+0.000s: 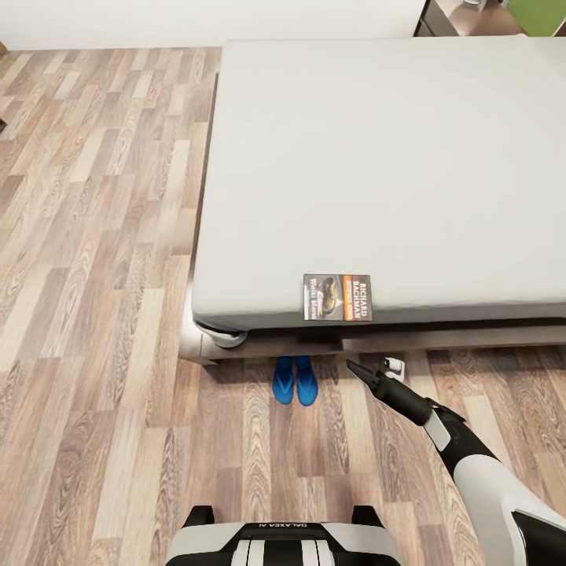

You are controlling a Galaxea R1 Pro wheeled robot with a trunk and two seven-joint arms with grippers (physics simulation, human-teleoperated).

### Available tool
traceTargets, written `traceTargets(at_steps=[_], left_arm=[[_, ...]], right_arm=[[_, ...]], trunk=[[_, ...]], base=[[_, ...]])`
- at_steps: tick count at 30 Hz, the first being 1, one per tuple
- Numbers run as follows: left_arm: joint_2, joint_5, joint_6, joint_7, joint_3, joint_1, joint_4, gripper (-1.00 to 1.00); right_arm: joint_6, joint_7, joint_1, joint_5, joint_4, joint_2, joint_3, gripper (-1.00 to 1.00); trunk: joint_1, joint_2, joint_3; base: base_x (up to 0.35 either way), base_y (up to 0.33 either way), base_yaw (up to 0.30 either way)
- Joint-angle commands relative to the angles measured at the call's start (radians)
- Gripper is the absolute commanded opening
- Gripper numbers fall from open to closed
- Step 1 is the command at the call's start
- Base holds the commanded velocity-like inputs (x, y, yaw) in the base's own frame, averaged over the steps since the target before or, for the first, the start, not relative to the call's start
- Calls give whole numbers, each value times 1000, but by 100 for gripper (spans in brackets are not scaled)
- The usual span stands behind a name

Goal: In the bedroom, move the book from the bed onto either nightstand, and place the two sandals side by side next to the bed.

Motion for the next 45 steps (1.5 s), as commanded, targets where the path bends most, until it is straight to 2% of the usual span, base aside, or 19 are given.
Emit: traceTargets(at_steps=[1, 11, 19, 27, 30, 34, 35, 39, 45], left_arm=[[0, 9, -3, 1, -9, 0, 1, 100], [0, 8, -4, 1, -9, 0, 1, 100], [0, 7, -4, 1, -9, 0, 1, 100], [0, 7, -4, 1, -9, 0, 1, 100], [0, 7, -4, 1, -9, 0, 1, 100], [0, 7, -4, 1, -9, 0, 1, 100], [0, 7, -4, 1, -9, 0, 1, 100], [0, 6, -4, 1, -9, 0, 1, 100], [0, 5, -4, 1, -9, 0, 1, 100]], right_arm=[[11, 4, 0, -1, 0, 0, -2, 100], [10, 26, 1, -5, 0, -2, -6, 100], [12, 35, 1, -21, 5, -3, -51, 100], [13, 35, 1, -27, 34, -2, -72, 100], [13, 35, 1, -29, 42, -2, -87, 100], [12, 35, 1, -33, 53, 1, -144, 100], [12, 35, 1, -33, 53, 1, -144, 100], [12, 33, 1, -34, 65, 3, -191, 100], [11, 31, 1, -35, 77, 6, -212, 100]], trunk=[[0, 0, 0], [0, 0, 0], [0, 0, 0], [0, 0, 0], [0, 0, 0], [0, 0, 0], [0, 0, 0], [0, 0, 0], [0, 0, 0]], base=[[-3, 23, 0], [-1, 10, 0], [0, 2, 0], [0, 0, 0], [0, 0, 0], [0, 0, 0], [0, 0, 0], [0, 0, 0], [0, 0, 0]])
